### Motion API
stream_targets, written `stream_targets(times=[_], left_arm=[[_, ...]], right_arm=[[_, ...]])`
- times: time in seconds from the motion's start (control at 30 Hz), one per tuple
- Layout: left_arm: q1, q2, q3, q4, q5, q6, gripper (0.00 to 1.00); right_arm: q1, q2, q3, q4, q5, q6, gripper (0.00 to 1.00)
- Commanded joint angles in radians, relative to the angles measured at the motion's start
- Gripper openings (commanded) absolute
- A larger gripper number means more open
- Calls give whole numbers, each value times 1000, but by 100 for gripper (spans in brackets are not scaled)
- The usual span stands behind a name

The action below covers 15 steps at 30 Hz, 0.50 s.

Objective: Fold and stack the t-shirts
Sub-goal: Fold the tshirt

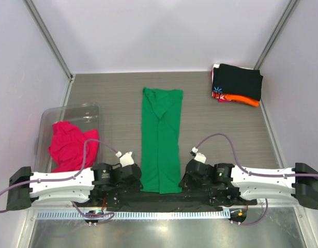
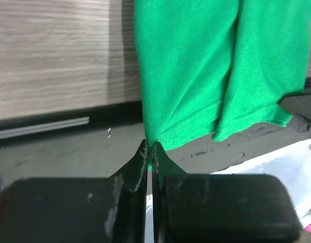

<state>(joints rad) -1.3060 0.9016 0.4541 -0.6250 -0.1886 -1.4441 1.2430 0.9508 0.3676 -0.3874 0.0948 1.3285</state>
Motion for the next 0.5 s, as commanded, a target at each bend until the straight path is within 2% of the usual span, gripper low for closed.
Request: stream_targets(times=[0.0, 0.13, 0.23, 0.47], left_arm=[[-36, -73, 17, -140, -112, -130, 0], [-38, -82, 21, -148, -118, -124, 0], [-39, -67, 83, -185, -150, -98, 0], [-32, -3, 354, -353, -357, -6, 0]], right_arm=[[9, -21, 1, -1, 23, 18, 1], [9, -1, 28, -1, 25, 3, 1], [9, -7, 68, -8, 51, -2, 1], [-28, -11, 253, -73, 174, -84, 1]])
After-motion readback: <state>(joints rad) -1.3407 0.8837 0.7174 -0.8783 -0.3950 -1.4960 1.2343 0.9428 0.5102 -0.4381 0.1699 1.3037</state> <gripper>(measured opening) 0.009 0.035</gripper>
